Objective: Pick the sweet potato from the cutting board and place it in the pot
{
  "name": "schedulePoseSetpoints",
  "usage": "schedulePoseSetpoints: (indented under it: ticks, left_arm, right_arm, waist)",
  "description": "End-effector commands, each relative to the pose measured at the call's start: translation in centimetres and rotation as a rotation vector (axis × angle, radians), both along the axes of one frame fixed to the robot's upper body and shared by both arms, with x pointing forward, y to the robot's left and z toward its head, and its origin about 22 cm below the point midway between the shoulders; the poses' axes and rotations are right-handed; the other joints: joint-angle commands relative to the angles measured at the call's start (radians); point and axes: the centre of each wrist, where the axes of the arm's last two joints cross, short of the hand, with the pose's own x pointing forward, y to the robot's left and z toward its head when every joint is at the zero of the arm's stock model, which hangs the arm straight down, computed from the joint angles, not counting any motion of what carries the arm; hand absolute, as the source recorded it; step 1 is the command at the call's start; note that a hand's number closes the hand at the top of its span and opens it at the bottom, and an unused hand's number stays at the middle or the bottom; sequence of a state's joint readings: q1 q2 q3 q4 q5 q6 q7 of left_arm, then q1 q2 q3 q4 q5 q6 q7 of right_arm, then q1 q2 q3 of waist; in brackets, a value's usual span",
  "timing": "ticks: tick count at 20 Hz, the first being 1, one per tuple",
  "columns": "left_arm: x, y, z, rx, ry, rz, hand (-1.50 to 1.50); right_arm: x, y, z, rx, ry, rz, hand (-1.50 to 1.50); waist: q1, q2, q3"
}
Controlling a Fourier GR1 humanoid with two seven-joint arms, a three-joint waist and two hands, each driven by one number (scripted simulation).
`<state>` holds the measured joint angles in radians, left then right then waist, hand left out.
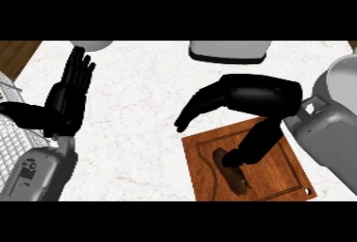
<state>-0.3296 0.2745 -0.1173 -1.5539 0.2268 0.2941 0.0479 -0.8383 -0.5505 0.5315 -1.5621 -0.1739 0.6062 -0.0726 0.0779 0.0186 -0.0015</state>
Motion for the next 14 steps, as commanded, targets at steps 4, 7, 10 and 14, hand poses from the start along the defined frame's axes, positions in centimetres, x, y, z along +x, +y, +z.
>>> schedulePoseSetpoints:
  ticks: [4,7,10,14]
  left_arm:
    - [0.3,2.1,0.0,0.014,0.008,-0.012,0.0]
    - [0.0,2.2,-0.2,0.003,-0.004,0.009,0.0]
    - [-0.3,1.9,-1.5,0.008,0.023,0.01,0.0]
    - [-0.3,3.5,-2.2,-0.007,0.022,0.024,0.0]
  right_arm:
    - [1.7,-1.8,3.9,-0.188,-0.159,0.28,-1.5]
    - [1.1,-0.4,2.7,-0.321,-0.267,0.319,-1.5]
    - [0.7,1.2,2.6,-0.47,-0.314,0.359,-1.5]
    - [-0.9,3.6,0.3,-0.572,-0.404,0.423,-1.5]
  waist:
    - [-0.025,-0.001,0.003]
    - [-0.031,-0.007,0.002]
    - [-0.039,-0.009,0.001]
    - [-0.055,-0.013,0.001]
